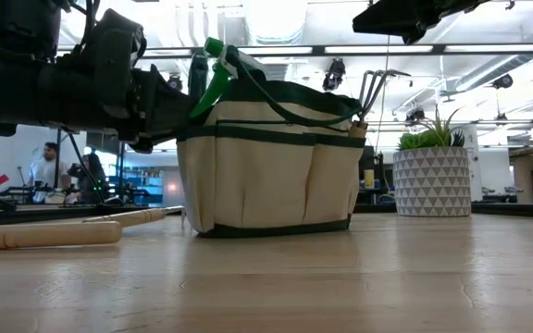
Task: Pick & Place Garden tools in Gardening bag
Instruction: Put the green shears into the green gardening bag
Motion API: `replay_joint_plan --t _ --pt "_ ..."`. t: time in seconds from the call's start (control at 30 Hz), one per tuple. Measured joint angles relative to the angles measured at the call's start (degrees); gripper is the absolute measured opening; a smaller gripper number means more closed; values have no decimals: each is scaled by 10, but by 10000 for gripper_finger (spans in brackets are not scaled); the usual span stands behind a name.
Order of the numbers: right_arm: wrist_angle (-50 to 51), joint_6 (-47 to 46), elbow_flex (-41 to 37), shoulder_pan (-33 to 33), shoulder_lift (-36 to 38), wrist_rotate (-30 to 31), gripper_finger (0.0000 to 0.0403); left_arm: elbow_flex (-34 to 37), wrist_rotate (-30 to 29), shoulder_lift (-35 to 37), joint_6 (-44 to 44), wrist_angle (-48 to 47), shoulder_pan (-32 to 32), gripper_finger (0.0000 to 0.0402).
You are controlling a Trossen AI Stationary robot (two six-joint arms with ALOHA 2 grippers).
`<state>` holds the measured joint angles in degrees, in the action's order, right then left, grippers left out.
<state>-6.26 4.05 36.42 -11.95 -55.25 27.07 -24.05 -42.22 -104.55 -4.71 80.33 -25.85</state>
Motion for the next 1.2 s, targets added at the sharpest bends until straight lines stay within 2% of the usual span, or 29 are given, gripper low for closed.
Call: replay_joint_plan --t 0.4,0.57,1.0,1.2 --pt "0 0 0 0 0 0 83 0 17 0 -2 -12 0 107" --pt "0 0 0 0 0 0 90 0 39 15 -3 -42 0 108" --pt "0 0 0 0 0 0 84 1 42 196 -73 -370 0 103" --pt "-1 0 0 0 0 0 93 1 65 250 -90 -442 0 101"
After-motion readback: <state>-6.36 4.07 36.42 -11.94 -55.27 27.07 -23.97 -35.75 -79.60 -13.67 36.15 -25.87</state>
